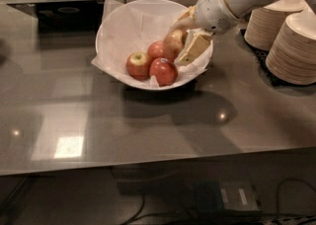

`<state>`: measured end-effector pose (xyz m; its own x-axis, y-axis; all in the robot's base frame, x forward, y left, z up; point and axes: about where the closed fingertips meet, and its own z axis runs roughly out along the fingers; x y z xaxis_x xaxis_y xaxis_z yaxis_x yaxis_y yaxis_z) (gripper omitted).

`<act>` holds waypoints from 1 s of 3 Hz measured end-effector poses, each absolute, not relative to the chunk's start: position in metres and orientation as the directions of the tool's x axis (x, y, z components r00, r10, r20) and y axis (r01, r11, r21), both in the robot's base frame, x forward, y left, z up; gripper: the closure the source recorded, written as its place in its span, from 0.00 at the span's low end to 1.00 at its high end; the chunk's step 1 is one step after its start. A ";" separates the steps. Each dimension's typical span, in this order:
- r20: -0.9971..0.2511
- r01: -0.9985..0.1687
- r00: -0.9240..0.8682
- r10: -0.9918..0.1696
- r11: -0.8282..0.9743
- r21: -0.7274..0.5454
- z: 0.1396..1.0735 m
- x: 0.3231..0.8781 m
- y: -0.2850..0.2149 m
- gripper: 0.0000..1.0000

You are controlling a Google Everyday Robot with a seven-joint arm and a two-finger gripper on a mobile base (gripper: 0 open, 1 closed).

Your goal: Pick apple from white bowl

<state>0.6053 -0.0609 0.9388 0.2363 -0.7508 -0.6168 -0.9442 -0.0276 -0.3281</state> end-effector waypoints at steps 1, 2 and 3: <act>-0.753 -0.954 0.246 -0.610 -0.015 -0.300 0.957 0.583 -0.062 1.00; -0.839 -0.953 0.280 -0.467 -0.030 -0.301 0.986 0.559 -0.055 1.00; -0.839 -0.953 0.280 -0.467 -0.030 -0.301 0.986 0.559 -0.055 1.00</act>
Offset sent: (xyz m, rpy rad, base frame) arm -0.0717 -0.0014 0.0787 0.5020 0.0337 0.1795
